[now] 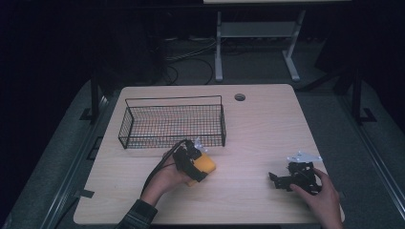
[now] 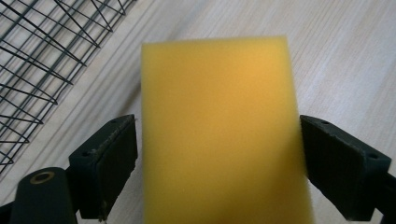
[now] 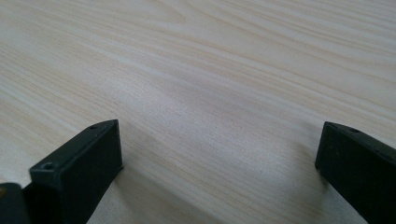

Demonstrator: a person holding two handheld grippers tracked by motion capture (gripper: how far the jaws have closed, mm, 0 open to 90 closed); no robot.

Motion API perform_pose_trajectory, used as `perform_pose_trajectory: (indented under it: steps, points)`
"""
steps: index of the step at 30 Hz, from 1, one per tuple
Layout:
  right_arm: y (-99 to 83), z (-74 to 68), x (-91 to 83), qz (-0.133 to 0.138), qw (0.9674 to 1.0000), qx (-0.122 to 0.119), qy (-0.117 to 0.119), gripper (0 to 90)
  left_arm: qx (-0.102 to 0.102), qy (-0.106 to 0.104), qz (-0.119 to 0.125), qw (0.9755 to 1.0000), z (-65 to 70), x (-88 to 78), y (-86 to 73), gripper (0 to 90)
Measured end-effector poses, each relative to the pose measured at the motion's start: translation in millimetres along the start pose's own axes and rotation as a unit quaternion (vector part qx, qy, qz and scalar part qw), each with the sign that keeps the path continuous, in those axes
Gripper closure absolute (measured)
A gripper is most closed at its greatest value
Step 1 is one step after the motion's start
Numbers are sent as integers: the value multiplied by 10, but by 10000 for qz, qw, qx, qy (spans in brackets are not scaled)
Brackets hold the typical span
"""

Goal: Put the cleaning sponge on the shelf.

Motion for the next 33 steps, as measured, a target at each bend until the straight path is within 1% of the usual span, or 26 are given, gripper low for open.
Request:
perform_pose_trajectory:
  steps: [6, 11, 14, 16, 26, 28, 33]
  points:
    - [0, 0, 0, 1, 10000, 2, 0, 0, 28, -5, -57, 10000, 19, 37, -9, 137]
    - [0, 0, 0, 0, 10000, 2, 0, 0, 57, 5, -72, 10000, 18, 31, -12, 146]
    - [0, 0, 0, 0, 10000, 1, 0, 0, 57, 18, -36, 10000, 18, 21, -10, 201]
    - [0, 0, 0, 0, 10000, 2, 0, 0, 54, 13, -36, 10000, 17, 17, -9, 210]
    - [0, 0, 0, -1, 10000, -1, 0, 0, 61, -28, -29, 10000, 8, -5, -14, 221]
    - [1, 0, 0, 1, 10000, -1, 1, 0, 11, -60, 27, 10000, 7, -23, -7, 221]
    - [0, -1, 0, 1, 10000, 5, 0, 0, 3, -97, 28, 9999, -1, -54, -11, 223]
Point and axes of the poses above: each handheld gripper's, and its own axes: x roughly forward along the jaws, y roughly out of its top, z roughly to its right, the point moved 7 cm from there along x, roughly forward along the jaws, and after that the axes turned 6 degrees about y, right-handed, at the moved point
